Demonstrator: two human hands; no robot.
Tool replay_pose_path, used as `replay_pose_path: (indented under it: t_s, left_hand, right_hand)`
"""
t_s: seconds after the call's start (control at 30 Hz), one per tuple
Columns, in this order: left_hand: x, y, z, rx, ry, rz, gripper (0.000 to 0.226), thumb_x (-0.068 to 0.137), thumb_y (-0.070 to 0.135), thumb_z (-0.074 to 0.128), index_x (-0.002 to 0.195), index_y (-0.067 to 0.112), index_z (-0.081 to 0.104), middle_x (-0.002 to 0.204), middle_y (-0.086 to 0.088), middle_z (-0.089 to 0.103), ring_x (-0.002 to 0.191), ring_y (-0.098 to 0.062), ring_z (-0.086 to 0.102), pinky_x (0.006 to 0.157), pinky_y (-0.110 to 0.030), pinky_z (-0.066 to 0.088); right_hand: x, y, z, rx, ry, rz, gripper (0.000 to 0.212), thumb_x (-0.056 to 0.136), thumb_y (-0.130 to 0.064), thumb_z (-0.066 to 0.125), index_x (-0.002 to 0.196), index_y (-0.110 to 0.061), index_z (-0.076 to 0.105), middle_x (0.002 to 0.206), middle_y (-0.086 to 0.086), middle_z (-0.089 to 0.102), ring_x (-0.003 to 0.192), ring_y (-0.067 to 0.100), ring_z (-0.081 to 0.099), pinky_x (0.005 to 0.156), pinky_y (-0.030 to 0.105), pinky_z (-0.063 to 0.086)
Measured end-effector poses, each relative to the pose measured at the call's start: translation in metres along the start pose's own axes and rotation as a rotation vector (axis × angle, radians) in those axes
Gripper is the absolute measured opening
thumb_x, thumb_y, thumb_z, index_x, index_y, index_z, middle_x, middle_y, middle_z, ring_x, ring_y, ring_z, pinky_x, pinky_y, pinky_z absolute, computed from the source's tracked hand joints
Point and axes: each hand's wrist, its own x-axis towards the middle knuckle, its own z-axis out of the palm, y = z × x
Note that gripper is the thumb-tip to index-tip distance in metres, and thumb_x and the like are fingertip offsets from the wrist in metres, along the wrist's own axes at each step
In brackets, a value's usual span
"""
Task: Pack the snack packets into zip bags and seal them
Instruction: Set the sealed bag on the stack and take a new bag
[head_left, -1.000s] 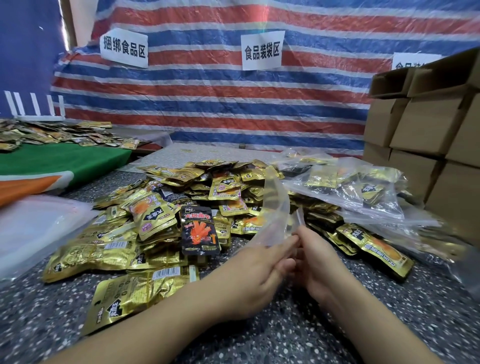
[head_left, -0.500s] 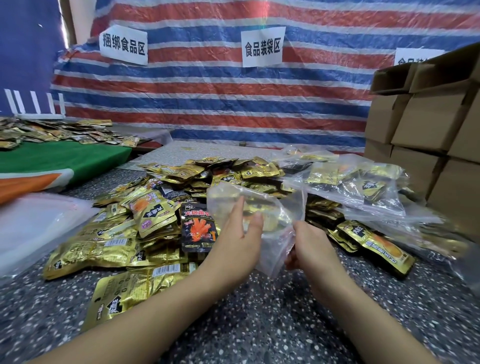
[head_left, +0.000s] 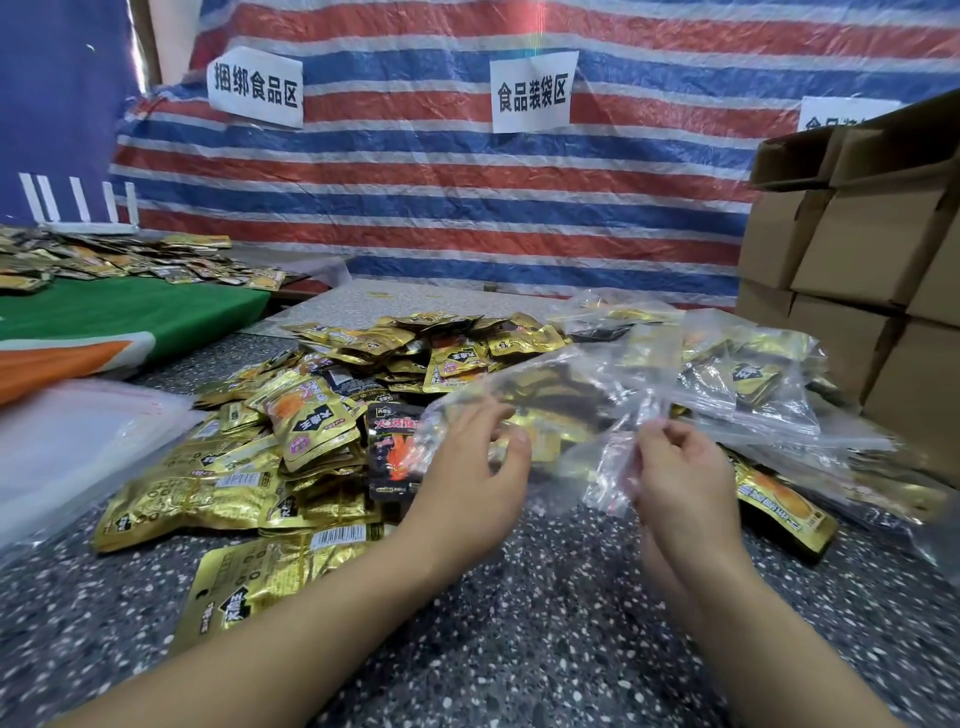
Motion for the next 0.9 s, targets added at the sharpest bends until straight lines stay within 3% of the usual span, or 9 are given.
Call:
replay_pose_path:
  t_s: [0.07, 0.17, 0.23, 0.3, 0.37, 0.47, 0.53, 0.67, 0.9]
  left_hand:
    - [-0.002, 0.001, 0.001, 0.072, 0.006, 0.069, 0.040, 0.102, 0.035, 0.044, 0.139, 0.021, 0.049, 0.144, 0.006, 0.046, 0.134, -0.006, 0.039, 0.115, -0.035, 0.032]
    - [-0.004, 0.004, 0.001, 0.098, 0.002, 0.135, 0.039, 0.102, 0.037, 0.044, 0.137, 0.021, 0.052, 0.132, 0.017, 0.046, 0.124, 0.004, 0.038, 0.108, -0.019, 0.029]
    - [-0.005, 0.007, 0.001, 0.049, 0.008, 0.171, 0.031, 0.102, 0.037, 0.044, 0.126, 0.023, 0.058, 0.118, 0.018, 0.053, 0.111, 0.003, 0.048, 0.098, -0.019, 0.039]
    - [-0.005, 0.011, 0.000, -0.002, 0.032, 0.228, 0.021, 0.102, 0.037, 0.045, 0.109, 0.026, 0.062, 0.100, 0.017, 0.060, 0.093, 0.003, 0.054, 0.080, -0.014, 0.044]
    - [-0.006, 0.013, -0.001, -0.038, 0.031, 0.276, 0.022, 0.099, 0.038, 0.047, 0.095, 0.023, 0.062, 0.086, 0.013, 0.062, 0.080, -0.002, 0.056, 0.068, -0.017, 0.044]
    - [-0.005, 0.009, -0.001, -0.065, 0.014, 0.295, 0.024, 0.098, 0.032, 0.051, 0.087, 0.015, 0.063, 0.078, 0.006, 0.062, 0.073, -0.009, 0.056, 0.066, -0.031, 0.047]
    - [-0.004, 0.006, -0.002, -0.072, 0.016, 0.275, 0.020, 0.099, 0.026, 0.055, 0.082, 0.016, 0.061, 0.075, 0.007, 0.062, 0.071, -0.011, 0.058, 0.065, -0.033, 0.048]
    - [-0.002, 0.003, -0.005, -0.090, 0.050, 0.208, 0.026, 0.098, 0.027, 0.059, 0.076, 0.013, 0.056, 0.065, -0.006, 0.059, 0.062, -0.024, 0.056, 0.059, -0.044, 0.044]
    - [-0.006, 0.004, -0.005, -0.041, -0.081, 0.239, 0.025, 0.099, 0.028, 0.057, 0.079, 0.013, 0.059, 0.065, -0.010, 0.062, 0.060, -0.025, 0.056, 0.056, -0.043, 0.044]
  right_hand:
    - [0.003, -0.009, -0.003, 0.159, 0.124, -0.073, 0.015, 0.104, -0.019, 0.051, 0.090, -0.017, 0.057, 0.063, -0.007, 0.056, 0.052, 0.003, 0.044, 0.049, 0.020, 0.036]
    - [-0.001, -0.019, -0.006, 0.154, 0.246, -0.359, 0.013, 0.102, -0.016, 0.053, 0.093, -0.025, 0.055, 0.087, 0.002, 0.069, 0.073, 0.011, 0.065, 0.064, 0.022, 0.051]
    - [-0.010, -0.019, -0.003, -0.080, 0.146, -0.616, 0.018, 0.100, -0.014, 0.055, 0.089, -0.028, 0.056, 0.083, 0.000, 0.065, 0.073, 0.010, 0.064, 0.062, 0.018, 0.052]
    - [-0.019, -0.012, 0.003, -0.305, -0.036, -0.743, 0.019, 0.097, -0.011, 0.059, 0.085, -0.026, 0.059, 0.075, -0.009, 0.061, 0.066, 0.007, 0.060, 0.055, 0.014, 0.048]
    - [-0.024, -0.005, 0.011, -0.419, -0.220, -0.724, 0.020, 0.094, -0.007, 0.063, 0.085, -0.026, 0.064, 0.074, -0.012, 0.064, 0.070, 0.005, 0.062, 0.057, 0.013, 0.047]
    - [-0.026, 0.000, 0.015, -0.436, -0.393, -0.603, 0.022, 0.091, -0.001, 0.063, 0.088, -0.021, 0.072, 0.080, -0.011, 0.070, 0.077, 0.007, 0.066, 0.067, 0.024, 0.054]
    - [-0.024, 0.001, 0.013, -0.419, -0.432, -0.551, 0.024, 0.092, -0.002, 0.063, 0.089, -0.023, 0.073, 0.080, -0.010, 0.072, 0.078, 0.009, 0.067, 0.071, 0.028, 0.055]
    - [-0.023, -0.002, 0.011, -0.363, -0.444, -0.496, 0.027, 0.092, -0.003, 0.065, 0.083, -0.028, 0.073, 0.075, -0.012, 0.071, 0.071, 0.005, 0.065, 0.065, 0.021, 0.051]
    - [-0.022, 0.000, 0.011, -0.351, -0.480, -0.401, 0.035, 0.092, 0.000, 0.063, 0.079, -0.030, 0.074, 0.077, -0.012, 0.074, 0.073, 0.003, 0.068, 0.065, 0.017, 0.052]
